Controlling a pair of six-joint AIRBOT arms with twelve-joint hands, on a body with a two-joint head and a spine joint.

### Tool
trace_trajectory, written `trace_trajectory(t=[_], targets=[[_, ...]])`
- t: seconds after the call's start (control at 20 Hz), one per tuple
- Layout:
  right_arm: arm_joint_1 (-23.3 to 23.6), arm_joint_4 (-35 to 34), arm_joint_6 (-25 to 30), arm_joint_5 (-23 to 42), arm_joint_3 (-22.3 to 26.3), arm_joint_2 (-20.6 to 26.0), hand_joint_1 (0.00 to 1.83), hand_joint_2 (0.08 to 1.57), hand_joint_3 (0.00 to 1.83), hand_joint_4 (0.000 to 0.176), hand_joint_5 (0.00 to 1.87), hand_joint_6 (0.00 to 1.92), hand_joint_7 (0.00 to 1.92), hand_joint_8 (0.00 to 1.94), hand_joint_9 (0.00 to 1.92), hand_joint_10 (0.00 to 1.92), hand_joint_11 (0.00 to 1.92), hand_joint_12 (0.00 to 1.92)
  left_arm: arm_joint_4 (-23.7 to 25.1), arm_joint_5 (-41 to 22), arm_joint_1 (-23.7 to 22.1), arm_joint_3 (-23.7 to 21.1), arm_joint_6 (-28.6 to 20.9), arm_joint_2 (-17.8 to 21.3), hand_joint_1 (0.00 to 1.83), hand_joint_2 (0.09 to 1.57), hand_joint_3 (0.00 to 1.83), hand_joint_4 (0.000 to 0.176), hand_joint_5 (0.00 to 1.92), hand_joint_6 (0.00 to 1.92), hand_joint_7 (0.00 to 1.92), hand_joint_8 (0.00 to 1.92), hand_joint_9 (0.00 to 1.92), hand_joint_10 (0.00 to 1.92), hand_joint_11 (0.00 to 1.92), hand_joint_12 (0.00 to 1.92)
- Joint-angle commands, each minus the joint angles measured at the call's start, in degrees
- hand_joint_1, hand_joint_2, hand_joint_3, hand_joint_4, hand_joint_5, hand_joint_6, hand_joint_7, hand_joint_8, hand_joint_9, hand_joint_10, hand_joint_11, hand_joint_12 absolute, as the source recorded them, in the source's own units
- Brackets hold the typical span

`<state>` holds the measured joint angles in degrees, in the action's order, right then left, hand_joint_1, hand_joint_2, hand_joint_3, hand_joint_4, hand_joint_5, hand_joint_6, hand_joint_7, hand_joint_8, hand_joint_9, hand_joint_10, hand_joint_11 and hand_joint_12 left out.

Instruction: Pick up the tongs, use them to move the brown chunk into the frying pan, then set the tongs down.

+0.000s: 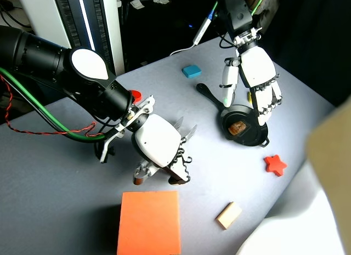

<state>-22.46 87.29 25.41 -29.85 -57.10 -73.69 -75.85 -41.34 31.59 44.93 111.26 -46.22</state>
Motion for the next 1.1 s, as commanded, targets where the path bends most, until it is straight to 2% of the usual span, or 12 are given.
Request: trace_trajectory(t=[0.0, 0.3, 0.4, 0.5, 0.55, 0.7, 0.75, 0.8, 0.85, 0.9, 0.95, 1.05], targets=[[-0.37, 1.51, 0.0, -0.69, 0.18, 0.39, 0.76, 1.14, 0.0, 0.0, 0.18, 0.63, 0.47, 0.15, 0.19, 0.73, 0.0, 1.42, 2.85, -3.7, -0.74, 0.06, 0.21, 0.29, 0.07, 1.29, 0.0, 0.055, 0.17, 0.0, 0.28, 0.0, 0.33, 0.0, 0.0, 0.98], [-0.84, 1.49, 0.12, -1.07, 1.52, 2.26, 0.74, 1.06, 0.0, 0.0, 0.04, 0.36, 0.23, 0.0, 0.01, 0.46, 0.0, 0.93, 2.85, -3.69, -0.71, 0.11, 0.38, 0.29, 0.09, 1.28, 0.0, 0.049, 0.18, 0.01, 0.29, 0.0, 0.35, 0.01, 0.0, 0.99], [-0.62, 1.49, 0.12, -1.51, 2.93, 3.55, 0.73, 1.03, 0.0, 0.0, 0.02, 0.22, 0.14, 0.01, 0.01, 0.28, 0.0, 0.61, 2.85, -3.69, -0.69, 0.13, 0.45, 0.29, 0.08, 1.29, 0.0, 0.048, 0.17, 0.0, 0.28, 0.0, 0.33, 0.0, 0.0, 0.97], [-0.17, 1.49, 0.47, -1.7, 5.13, 5.57, 0.65, 1.01, 0.0, 0.0, 0.0, 0.02, 0.02, 0.01, 0.0, 0.04, 0.0, 0.1, 2.85, -3.69, -0.72, 0.07, 0.47, 0.29, 0.05, 1.29, 0.0, 0.045, 0.16, 0.0, 0.27, 0.0, 0.32, 0.0, 0.0, 0.95], [0.46, 1.49, 0.71, -2.31, 6.33, 6.66, 0.63, 0.99, 0.0, 0.0, 0.0, 0.0, 0.0, 0.0, 0.0, 0.01, 0.0, 0.02, 2.87, -3.61, -0.82, -0.02, 0.47, 0.31, 0.05, 1.29, 0.0, 0.052, 0.15, 0.0, 0.27, 0.0, 0.32, 0.0, 0.0, 0.96], [4.71, 1.5, 0.81, -2.45, 9.7, 10.21, 0.57, 0.98, 0.0, 0.0, 0.0, 0.0, 0.01, 0.0, 0.01, 0.0, 0.0, 0.0, 2.85, -2.91, -1.59, -0.54, 0.34, 0.31, 0.02, 1.29, 0.0, 0.048, 0.16, 0.0, 0.29, 0.01, 0.33, 0.0, 0.0, 0.96], [6.46, 1.5, 0.61, -2.44, 10.95, 11.6, 0.52, 1.0, 0.0, 0.0, 0.01, 0.0, 0.05, 0.02, 0.05, 0.02, 0.04, 0.02, 2.85, -2.87, -1.94, -0.88, 0.35, 0.31, 0.04, 1.29, 0.0, 0.043, 0.16, 0.0, 0.29, 0.01, 0.33, 0.0, 0.0, 0.96], [8.21, 1.49, 0.25, -2.82, 12.49, 13.19, 0.48, 1.02, 0.0, 0.0, 0.04, 0.01, 0.11, 0.02, 0.08, 0.04, 0.01, 0.33, 2.85, -2.84, -2.24, -1.36, 0.35, 0.3, 0.05, 1.29, 0.0, 0.047, 0.15, 0.0, 0.29, 0.0, 0.32, 0.0, 0.0, 0.95], [10.03, 1.48, -1.46, -4.41, 14.67, 15.03, 0.45, 1.04, 0.0, 0.0, 0.15, 0.05, 0.23, 0.04, 0.18, 0.09, 0.0, 0.86, 2.85, -2.84, -2.48, -1.93, 0.34, 0.29, 0.06, 1.29, 0.0, 0.046, 0.16, 0.0, 0.29, 0.0, 0.33, 0.0, 0.0, 0.96], [11.54, 1.47, -3.07, -5.82, 17.05, 16.94, 0.41, 1.05, 0.0, 0.0, 0.28, 0.1, 0.39, 0.08, 0.33, 0.16, 0.0, 1.21, 2.85, -2.84, -2.8, -2.61, 0.43, 0.29, 0.08, 1.29, 0.0, 0.046, 0.18, 0.01, 0.31, 0.01, 0.34, 0.01, 0.0, 0.99], [12.69, 1.47, -3.93, -6.62, 19.33, 18.96, 0.46, 1.04, 0.0, 0.0, 0.4, 0.13, 0.55, 0.07, 0.42, 0.25, 0.0, 1.4, 2.86, -2.76, -3.09, -3.19, 0.79, 0.29, 0.11, 1.3, 0.0, 0.045, 0.2, 0.01, 0.33, 0.01, 0.35, 0.01, 0.0, 1.01], [14.77, 1.46, -4.21, -6.19, 23.94, 23.76, 0.37, 1.11, 0.0, 0.0, 0.53, 0.23, 0.72, 0.09, 0.41, 0.76, 0.0, 1.67, 3.04, -2.17, -3.22, -4.18, 0.82, 0.34, 0.21, 1.3, 0.0, 0.037, 0.34, 0.02, 0.42, 0.01, 0.45, 0.02, 0.01, 1.17]])
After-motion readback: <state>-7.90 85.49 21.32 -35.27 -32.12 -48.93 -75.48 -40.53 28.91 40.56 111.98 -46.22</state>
